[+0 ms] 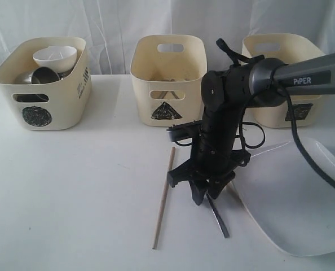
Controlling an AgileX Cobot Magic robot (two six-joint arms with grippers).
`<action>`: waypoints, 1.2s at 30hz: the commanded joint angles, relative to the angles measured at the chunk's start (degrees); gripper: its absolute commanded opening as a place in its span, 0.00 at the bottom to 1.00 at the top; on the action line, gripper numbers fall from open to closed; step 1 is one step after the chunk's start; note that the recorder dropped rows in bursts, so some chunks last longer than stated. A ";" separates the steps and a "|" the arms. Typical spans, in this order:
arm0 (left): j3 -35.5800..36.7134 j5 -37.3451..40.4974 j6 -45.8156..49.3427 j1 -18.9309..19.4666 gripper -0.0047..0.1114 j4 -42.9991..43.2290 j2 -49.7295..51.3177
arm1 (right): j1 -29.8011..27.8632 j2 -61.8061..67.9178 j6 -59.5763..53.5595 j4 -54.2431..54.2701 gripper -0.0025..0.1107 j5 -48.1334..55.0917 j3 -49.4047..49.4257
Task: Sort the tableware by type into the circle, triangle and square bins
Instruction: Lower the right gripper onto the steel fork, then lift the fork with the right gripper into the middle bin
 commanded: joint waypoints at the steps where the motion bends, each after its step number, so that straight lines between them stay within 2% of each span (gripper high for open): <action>1: 0.28 -0.08 -0.05 -0.53 0.04 -0.41 -0.16 | -0.07 0.29 0.19 -0.60 0.33 -1.10 0.17; 7: 0.28 -0.08 -0.05 -0.53 0.04 -0.41 -0.16 | -0.07 0.29 0.19 -0.60 0.04 -2.92 0.17; 8: 0.28 -0.08 -0.05 -0.53 0.04 -0.41 -0.16 | -0.07 0.29 0.29 -0.49 0.02 -3.23 0.17; 16: 0.28 -0.08 -0.05 -0.53 0.04 -0.41 -0.16 | -0.07 -1.54 -2.94 6.60 0.02 -1.52 -2.09; 24: 0.28 -0.08 -0.05 -0.53 0.04 -0.41 -0.16 | -1.68 -9.07 -10.34 17.19 0.02 -2.13 -14.20; 30: 0.28 -0.08 -0.05 -0.53 0.04 -0.41 -0.16 | -7.05 -10.84 -20.71 30.14 0.02 -14.11 -20.14; 36: 0.28 -0.08 -0.05 -0.53 0.04 -0.41 -0.16 | -9.36 -7.16 -31.03 41.46 0.02 -34.62 -20.14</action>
